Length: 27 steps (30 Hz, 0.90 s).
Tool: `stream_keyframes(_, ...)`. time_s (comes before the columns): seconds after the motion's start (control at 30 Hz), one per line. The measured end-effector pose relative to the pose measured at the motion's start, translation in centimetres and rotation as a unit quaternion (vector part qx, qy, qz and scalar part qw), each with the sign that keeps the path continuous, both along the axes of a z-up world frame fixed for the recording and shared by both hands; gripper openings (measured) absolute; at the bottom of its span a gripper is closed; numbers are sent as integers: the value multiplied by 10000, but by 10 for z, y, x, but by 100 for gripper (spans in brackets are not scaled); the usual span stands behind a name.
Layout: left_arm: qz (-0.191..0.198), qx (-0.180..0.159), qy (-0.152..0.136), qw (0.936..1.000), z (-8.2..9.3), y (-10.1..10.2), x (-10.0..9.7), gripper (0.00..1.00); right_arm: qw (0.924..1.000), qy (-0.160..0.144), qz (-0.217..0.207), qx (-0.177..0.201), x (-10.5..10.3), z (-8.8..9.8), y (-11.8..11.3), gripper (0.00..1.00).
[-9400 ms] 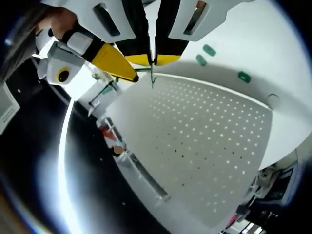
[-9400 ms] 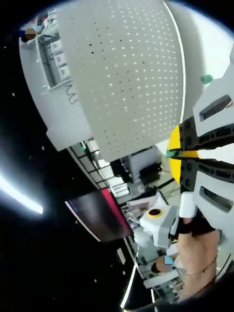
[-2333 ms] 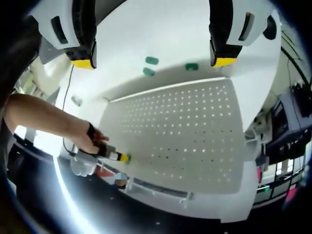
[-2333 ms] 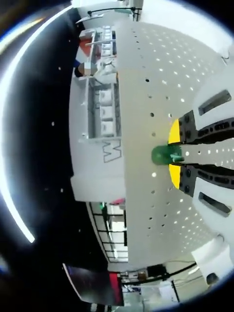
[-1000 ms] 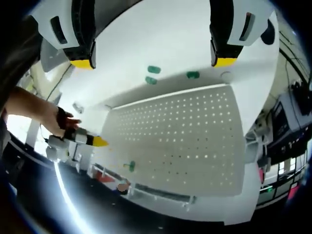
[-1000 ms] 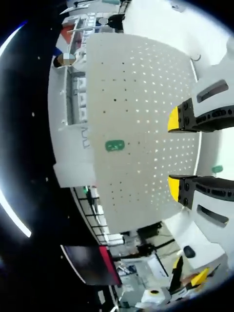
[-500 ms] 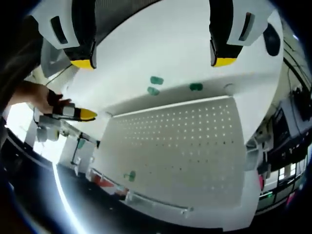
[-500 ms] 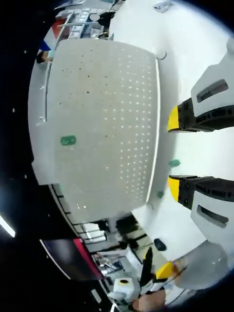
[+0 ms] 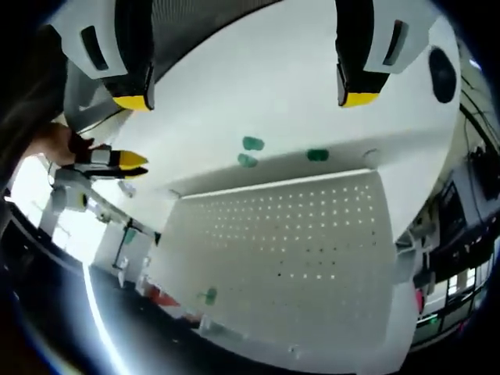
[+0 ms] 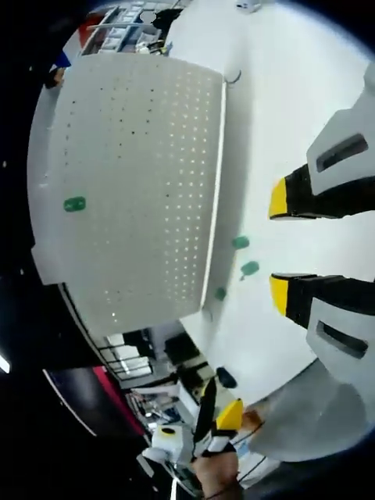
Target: Insert the hook assembly into the mounting plate slot until the hook locks in place.
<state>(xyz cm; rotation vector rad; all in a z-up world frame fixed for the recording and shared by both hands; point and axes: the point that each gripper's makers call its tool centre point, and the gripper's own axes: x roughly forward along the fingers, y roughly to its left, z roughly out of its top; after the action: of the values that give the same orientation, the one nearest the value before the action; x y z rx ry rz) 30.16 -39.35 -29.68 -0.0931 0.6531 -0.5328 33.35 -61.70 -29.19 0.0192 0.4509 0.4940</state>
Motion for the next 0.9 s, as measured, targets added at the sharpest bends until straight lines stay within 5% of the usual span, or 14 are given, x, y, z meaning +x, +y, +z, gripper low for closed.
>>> stream_keyframes(0.3, -101, 29, 46, 9999, -3, -5, 1, 98, 9999, -26, 139, -33, 15, 1, 10, 21)
stream_keyframes(0.9, -194, 40, 65, 9998, -2, -8, 9, 98, 9955, 392, 854, -94, 43, -41, 82, 21)
